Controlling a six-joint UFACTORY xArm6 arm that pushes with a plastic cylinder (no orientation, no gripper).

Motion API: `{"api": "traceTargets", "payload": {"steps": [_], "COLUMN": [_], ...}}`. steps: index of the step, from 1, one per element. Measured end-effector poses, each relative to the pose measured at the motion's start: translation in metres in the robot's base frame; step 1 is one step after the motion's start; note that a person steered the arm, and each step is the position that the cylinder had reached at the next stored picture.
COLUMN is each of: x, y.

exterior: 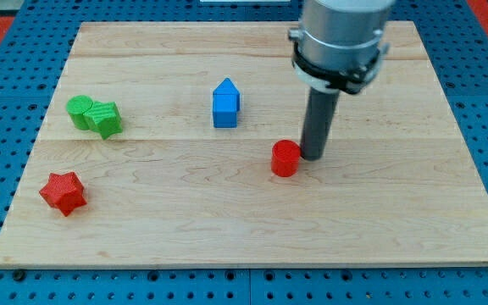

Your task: Move the red circle near the red star

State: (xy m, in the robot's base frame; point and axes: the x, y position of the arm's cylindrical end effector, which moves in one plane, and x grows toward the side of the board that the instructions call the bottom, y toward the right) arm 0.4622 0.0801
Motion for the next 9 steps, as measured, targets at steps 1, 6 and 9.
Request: {"api": "traceTargets", "payload": {"steps": [1, 6, 9], "x": [0.005, 0.039, 0.025], "y": [-0.05, -0.231, -0.189]}}
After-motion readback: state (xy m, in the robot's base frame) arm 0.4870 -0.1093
